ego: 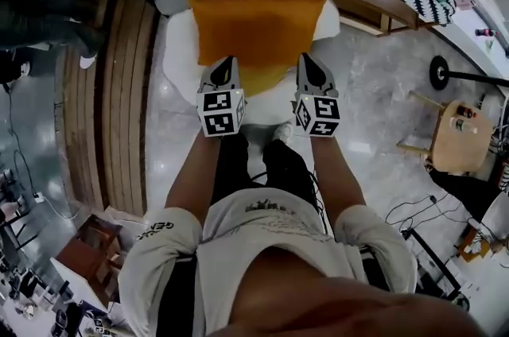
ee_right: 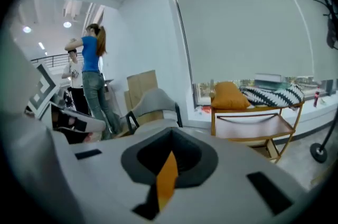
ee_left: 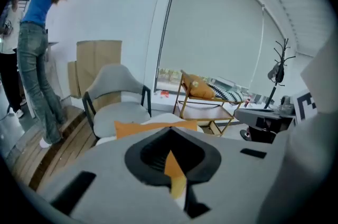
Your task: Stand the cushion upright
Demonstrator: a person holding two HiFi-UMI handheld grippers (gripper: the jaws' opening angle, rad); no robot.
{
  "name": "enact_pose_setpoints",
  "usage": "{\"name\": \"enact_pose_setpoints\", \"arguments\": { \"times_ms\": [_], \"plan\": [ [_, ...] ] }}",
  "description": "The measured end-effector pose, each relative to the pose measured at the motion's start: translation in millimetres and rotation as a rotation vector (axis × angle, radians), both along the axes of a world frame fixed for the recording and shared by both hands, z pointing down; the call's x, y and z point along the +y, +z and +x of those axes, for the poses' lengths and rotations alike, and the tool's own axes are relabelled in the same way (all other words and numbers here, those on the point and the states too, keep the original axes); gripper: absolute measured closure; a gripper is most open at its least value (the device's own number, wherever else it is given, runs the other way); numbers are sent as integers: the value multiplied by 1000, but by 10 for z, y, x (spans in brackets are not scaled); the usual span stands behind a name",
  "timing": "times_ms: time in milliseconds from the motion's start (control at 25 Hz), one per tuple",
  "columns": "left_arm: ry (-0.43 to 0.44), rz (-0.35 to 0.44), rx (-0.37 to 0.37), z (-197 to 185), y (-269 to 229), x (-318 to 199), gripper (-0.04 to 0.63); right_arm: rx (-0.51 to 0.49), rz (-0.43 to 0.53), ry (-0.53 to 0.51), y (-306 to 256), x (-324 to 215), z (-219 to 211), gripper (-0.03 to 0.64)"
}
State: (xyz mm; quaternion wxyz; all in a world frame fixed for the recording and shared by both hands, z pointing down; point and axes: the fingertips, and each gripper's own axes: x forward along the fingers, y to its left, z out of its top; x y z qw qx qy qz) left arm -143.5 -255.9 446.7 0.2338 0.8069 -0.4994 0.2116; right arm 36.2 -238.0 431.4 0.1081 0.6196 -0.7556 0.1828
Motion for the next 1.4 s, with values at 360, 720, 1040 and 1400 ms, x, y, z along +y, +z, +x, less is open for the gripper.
{"name": "enact_pose_setpoints", "arguments": {
  "times_ms": [360,720,1040,1400],
  "plan": [
    [-68,186,49,-188,-1645,90,574,-167,164,-22,-1675,171,-244,591],
    [-21,379,52,-43,-2908,129,574,-125,378,26,-3028,266,-113,591],
    [-1,489,73,33,-3463,218,574,-20,511,75,-3585,360,4,591],
    [28,467,79,139,-3395,278,574,-32,503,63,-3581,407,-62,591]
  ]
}}
